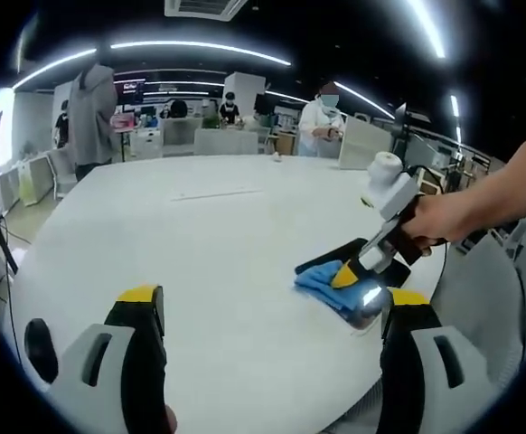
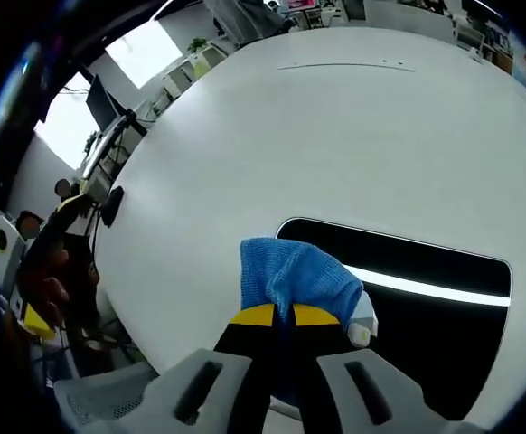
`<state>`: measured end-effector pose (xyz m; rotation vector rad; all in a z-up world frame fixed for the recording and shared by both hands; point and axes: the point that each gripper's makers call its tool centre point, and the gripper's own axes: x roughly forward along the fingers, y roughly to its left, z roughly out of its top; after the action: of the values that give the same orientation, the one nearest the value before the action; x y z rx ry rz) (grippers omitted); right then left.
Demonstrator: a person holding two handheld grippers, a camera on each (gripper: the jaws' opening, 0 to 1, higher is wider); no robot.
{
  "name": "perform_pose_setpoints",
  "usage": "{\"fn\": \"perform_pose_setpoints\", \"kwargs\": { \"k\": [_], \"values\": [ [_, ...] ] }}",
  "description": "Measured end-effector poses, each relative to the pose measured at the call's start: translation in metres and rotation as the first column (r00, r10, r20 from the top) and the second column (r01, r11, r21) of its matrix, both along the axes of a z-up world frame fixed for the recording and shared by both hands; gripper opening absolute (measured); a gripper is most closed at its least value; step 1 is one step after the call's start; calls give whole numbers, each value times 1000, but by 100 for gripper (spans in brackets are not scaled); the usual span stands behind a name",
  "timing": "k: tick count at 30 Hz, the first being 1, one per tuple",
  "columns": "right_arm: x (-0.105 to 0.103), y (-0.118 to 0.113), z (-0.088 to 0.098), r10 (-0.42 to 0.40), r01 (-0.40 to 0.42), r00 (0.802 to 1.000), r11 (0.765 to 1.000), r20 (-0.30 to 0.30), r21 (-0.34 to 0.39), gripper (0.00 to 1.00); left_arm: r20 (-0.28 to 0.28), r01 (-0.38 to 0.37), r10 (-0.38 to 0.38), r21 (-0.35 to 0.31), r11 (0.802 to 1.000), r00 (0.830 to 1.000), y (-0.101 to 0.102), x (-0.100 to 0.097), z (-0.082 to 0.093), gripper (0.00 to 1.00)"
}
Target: Wipe the mirror surface with the cleaning cloth until all visible marks leave the cleaned area.
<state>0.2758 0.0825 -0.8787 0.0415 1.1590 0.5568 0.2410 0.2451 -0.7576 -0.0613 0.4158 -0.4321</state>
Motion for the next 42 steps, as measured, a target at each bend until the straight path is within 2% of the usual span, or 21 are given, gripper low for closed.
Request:
{"fn": "perform_pose_setpoints", "kwargs": {
  "k": [14,27,42],
  "values": [
    [-4,-13,0,-1,1,1000,1000,0,-5,0,-13,17,-18,-13,1000,1000,-12,-8,0,99],
    [-7,-34,0,-7,7,1000,1000,4,-20,0,-17,16,-16,10,1000,1000,-9,-13,-1,99],
    [-9,-55,1,-16,16,1000,1000,4,-27,0,2,-2,2,3,1000,1000,-6,-2,5,99]
  ]
}}
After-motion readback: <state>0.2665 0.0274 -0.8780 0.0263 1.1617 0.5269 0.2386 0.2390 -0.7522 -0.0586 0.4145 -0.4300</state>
